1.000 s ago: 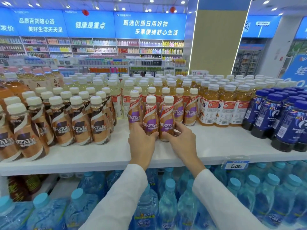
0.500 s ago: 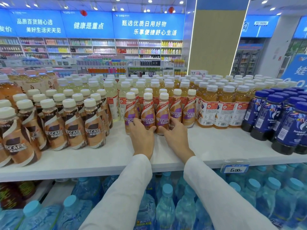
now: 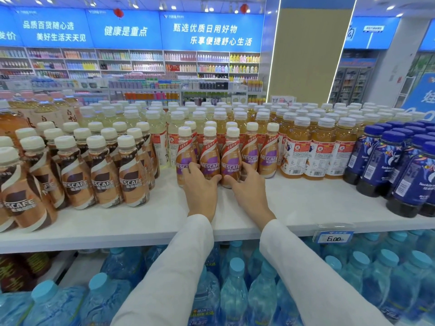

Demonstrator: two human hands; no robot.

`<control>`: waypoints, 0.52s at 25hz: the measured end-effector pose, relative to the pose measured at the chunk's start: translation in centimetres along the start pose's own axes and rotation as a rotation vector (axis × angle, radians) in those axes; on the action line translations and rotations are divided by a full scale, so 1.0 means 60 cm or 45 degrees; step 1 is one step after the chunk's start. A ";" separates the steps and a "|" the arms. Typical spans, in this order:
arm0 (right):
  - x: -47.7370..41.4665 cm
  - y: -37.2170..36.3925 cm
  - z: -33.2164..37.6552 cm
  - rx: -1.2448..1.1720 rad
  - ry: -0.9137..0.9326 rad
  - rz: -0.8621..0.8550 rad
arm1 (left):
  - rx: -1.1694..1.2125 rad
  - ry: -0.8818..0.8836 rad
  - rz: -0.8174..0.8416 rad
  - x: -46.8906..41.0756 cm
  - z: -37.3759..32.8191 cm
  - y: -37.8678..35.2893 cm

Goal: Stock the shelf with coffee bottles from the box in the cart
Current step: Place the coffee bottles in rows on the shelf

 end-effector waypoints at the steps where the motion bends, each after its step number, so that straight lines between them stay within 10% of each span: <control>1: 0.000 0.000 0.000 0.000 -0.003 0.001 | 0.020 0.005 0.003 0.003 0.001 0.005; 8: -0.005 0.000 -0.008 -0.012 -0.012 0.030 | 0.156 -0.095 -0.136 -0.023 0.045 0.092; 13: -0.005 -0.001 -0.009 -0.033 -0.007 0.043 | 0.192 -0.009 0.158 -0.069 0.069 0.102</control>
Point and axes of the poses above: each hand's wrist, its own x-axis away from the middle knuckle, its own y-axis out of the back of the hand, z = x × y, the point moved 1 cm from there along -x, towards the middle knuckle, and after that the axes turned 6 degrees about -z, right-handed, at the moved point
